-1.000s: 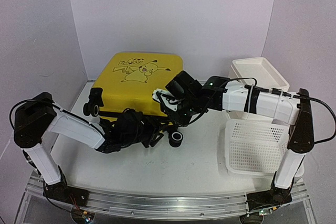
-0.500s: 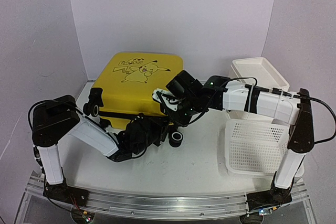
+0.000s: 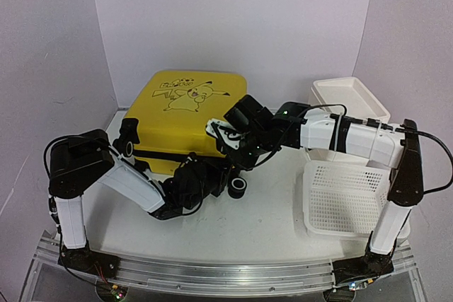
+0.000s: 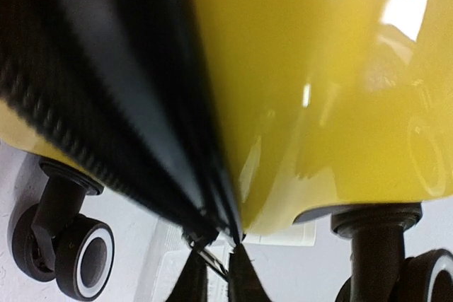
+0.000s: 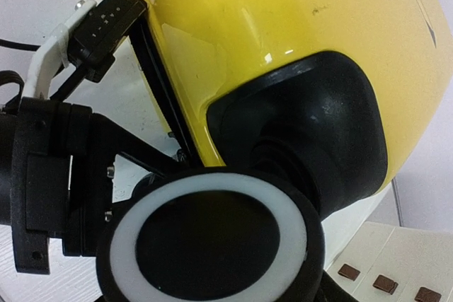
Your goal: Open, take out, and arrange the luggage
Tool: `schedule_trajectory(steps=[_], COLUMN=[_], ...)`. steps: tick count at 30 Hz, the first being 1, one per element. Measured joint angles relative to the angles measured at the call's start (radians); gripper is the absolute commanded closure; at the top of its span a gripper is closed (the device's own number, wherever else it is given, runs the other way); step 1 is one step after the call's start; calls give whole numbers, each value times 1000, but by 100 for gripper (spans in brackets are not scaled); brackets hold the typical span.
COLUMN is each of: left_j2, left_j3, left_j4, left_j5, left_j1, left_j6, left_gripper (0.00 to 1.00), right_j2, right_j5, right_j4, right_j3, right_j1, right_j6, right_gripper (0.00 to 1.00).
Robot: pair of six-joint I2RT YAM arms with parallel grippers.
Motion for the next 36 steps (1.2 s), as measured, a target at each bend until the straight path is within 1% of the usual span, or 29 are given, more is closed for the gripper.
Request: schedule_trajectory(steps=[3,9,17,20,22,25,29,31,32,33,34,36], left_j2=[3,-32,-241,-346,-430,-624,-886,-1019,-1081,-1132,-1163,-1186], left_j3=[-17,-112,-340,-425,-478,-528,-517,-523,-525,-522,-513,-449], left_j4=[-14,50,54,29,-24,-198,-468,-573,-621,-667,-715,-872], left_j5=[14,27,13,12,9,-16,-58,-80,-80,-74,-69,-59], left_j1=[-2,11,52,104,133,161,162,176,192,210,224,237], left_j6=[6,37,100,141,163,222,321,376,423,480,533,623], left_gripper=[100,100,100,100,100,100,100,100,98,91,83,61], right_j2=[-5,-18,-44,-52,-58,-67,-80,-85,-87,-89,-90,-90], right_j5=[8,-7,-76,-101,-112,-113,-101,-96,-96,-97,-97,-95], right_j4=[4,30,65,76,81,83,68,62,62,63,64,68], right_j3=[-1,-36,-75,-87,-97,-109,-121,-126,-129,-132,-135,-139], right_j1=[0,-1,-16,-19,-21,-29,-45,-51,-54,-55,-56,-56], right_j6=[8,38,76,88,92,100,108,114,117,121,128,142], right_gripper=[100,100,100,100,100,100,100,100,100,100,100,100])
